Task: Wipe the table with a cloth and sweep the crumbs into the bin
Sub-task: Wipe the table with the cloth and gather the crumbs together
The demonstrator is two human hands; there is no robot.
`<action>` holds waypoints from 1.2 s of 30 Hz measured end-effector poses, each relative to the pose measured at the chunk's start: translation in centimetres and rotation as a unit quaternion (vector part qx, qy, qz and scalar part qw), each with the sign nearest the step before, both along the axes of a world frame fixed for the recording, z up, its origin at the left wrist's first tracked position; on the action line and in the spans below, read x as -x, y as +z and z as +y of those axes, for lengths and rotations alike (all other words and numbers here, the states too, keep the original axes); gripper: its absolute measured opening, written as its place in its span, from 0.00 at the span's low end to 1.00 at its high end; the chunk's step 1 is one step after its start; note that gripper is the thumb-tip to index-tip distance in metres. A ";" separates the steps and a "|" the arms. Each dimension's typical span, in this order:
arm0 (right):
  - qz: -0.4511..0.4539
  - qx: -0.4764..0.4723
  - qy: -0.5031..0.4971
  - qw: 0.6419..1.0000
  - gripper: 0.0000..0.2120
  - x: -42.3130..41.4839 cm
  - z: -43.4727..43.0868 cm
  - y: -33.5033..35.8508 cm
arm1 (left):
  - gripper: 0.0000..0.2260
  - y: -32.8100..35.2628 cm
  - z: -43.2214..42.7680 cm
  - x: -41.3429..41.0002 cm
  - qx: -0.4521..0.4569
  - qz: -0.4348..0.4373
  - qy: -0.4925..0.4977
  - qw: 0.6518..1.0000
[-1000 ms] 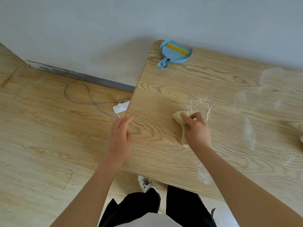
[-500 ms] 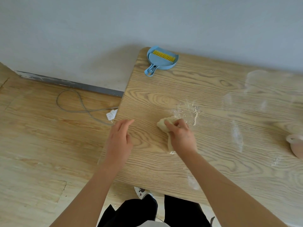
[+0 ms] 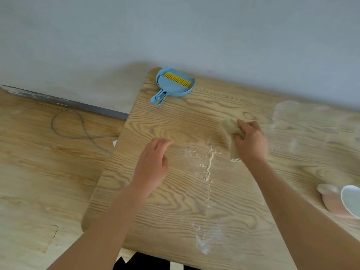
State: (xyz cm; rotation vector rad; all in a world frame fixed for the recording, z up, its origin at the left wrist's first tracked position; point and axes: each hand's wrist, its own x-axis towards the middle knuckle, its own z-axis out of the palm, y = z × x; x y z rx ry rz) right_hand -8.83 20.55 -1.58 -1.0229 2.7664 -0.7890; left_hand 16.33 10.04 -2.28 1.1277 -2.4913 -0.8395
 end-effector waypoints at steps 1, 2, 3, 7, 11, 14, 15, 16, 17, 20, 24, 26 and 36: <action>0.007 -0.013 -0.002 1.000 0.20 1.1 -0.3 0.0 | 0.21 -0.1 -0.1 0.7 0.002 -0.008 -0.002 1.000; 0.010 -0.022 -0.003 1.000 0.20 2.1 -0.5 -0.1 | 0.21 -0.2 -0.1 1.3 0.004 -0.015 -0.005 1.000; 0.009 -0.033 -0.003 0.999 0.19 3.5 -1.0 -0.4 | 0.21 -0.4 -0.2 2.3 0.006 -0.021 -0.004 1.000; -0.013 -0.095 0.010 0.995 0.17 5.6 -3.3 -2.3 | 0.20 -1.0 -0.5 4.4 0.006 -0.034 0.012 0.999; -0.013 -0.073 0.092 0.993 0.17 2.7 -4.9 -4.1 | 0.20 -1.4 -0.7 5.2 0.001 -0.036 0.038 0.999; -0.027 -0.014 0.223 0.974 0.20 0.4 -4.2 -4.9 | 0.20 -1.7 -0.8 5.7 0.000 -0.038 0.050 0.998; -0.035 -0.003 0.258 0.965 0.20 -0.1 -3.5 -5.0 | 0.20 -1.8 -0.9 6.1 -0.005 -0.039 0.054 0.998; -0.043 0.002 0.287 0.957 0.20 -0.6 -2.9 -5.0 | 0.20 -1.9 -0.9 6.2 -0.009 -0.040 0.058 0.997; -0.047 0.004 0.311 0.949 0.20 -0.8 -2.2 -4.9 | 0.20 -1.8 -0.9 6.4 -0.010 -0.038 0.062 0.997; -0.062 0.010 0.342 0.938 0.15 0.2 -1.1 -4.0 | 0.21 -1.3 -0.9 6.8 -0.008 -0.029 0.069 0.997; -0.067 0.053 0.211 0.974 0.15 4.3 -5.0 -2.9 | 0.21 -0.9 -1.0 6.7 -0.010 -0.029 0.086 0.996; -0.046 0.001 0.183 0.982 0.16 5.3 -7.6 -3.2 | 0.21 -1.0 -1.0 6.5 -0.012 -0.033 0.097 0.995; -0.072 -0.072 0.403 0.910 0.22 -3.3 -6.2 -4.3 | 0.21 -0.9 -0.6 4.9 -0.021 -0.013 0.125 0.992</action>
